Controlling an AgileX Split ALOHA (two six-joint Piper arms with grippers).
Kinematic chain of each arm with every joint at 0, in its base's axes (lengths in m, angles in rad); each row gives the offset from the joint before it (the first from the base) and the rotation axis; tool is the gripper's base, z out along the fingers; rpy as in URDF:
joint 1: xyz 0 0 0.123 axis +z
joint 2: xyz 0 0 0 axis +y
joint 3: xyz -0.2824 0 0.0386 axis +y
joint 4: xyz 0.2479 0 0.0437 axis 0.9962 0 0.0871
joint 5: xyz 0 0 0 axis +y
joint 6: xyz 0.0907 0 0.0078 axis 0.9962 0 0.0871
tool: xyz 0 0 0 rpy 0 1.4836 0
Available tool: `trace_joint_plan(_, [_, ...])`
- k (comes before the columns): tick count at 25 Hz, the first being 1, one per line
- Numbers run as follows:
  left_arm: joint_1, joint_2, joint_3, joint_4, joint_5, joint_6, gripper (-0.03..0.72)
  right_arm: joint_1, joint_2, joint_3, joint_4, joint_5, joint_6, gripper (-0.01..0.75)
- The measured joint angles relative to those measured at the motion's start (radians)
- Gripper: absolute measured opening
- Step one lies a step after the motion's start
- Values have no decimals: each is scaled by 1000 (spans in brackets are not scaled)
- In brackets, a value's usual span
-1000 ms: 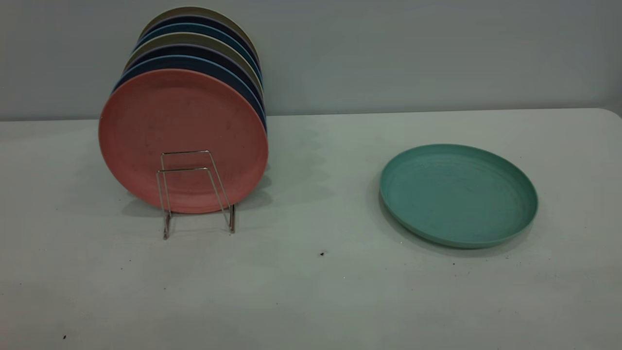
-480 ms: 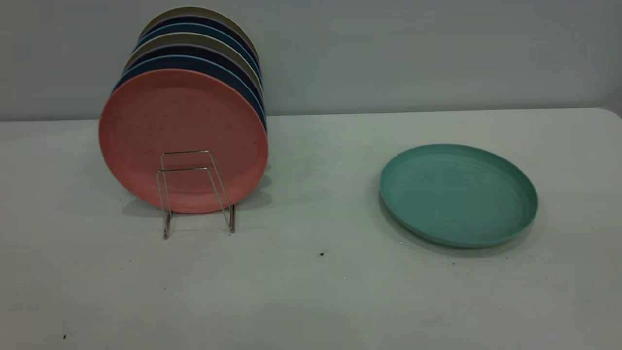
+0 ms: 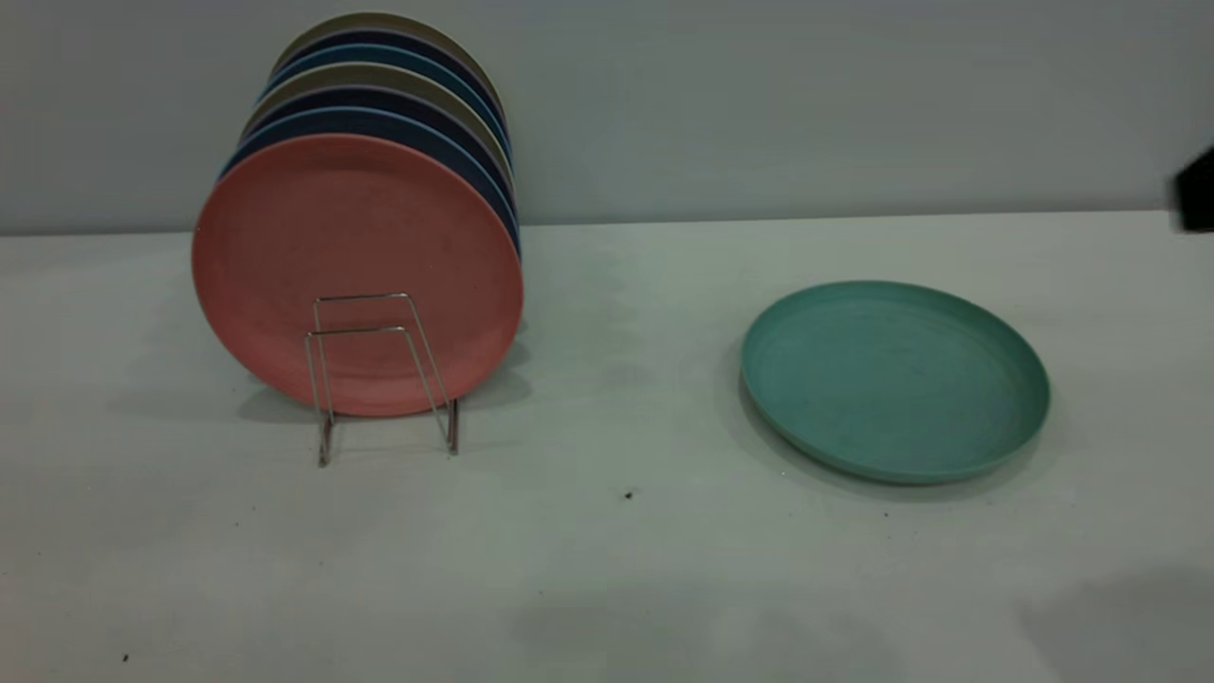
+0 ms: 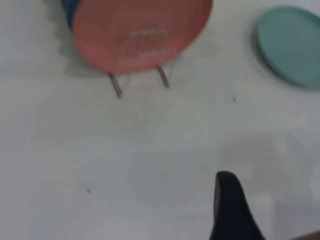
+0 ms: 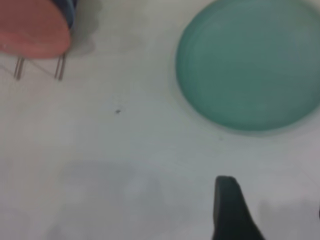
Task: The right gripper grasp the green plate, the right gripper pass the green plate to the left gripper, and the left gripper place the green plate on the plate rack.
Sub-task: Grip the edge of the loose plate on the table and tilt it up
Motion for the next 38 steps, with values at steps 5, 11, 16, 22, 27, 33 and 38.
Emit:
trace_joint_plan(5, [0,108,0,-50,1,33,446,-25,270,-143,106,22,-112,430])
trace_joint_plan(11, [0,147,-20,-55,-7,36,446,-166,552,-316,123,108,-135,430])
trace_joint_plan(16, [0,147,-21,-55,-9,40,446,-251,738,-412,185,166,-177,430])
trace_joint_plan(22, [0,147,-21,-55,-7,40,446,-254,924,-521,290,192,-245,430])
trace_joint_plan(27, [0,147,-21,-55,-14,40,446,-254,1032,-595,309,192,-246,430])
trace_joint_plan(33, [0,147,-21,-55,-14,40,446,-254,1092,-647,312,186,-243,430])
trace_joint_plan(38, [0,147,-21,-55,-36,40,446,-251,1127,-674,360,186,-242,401])
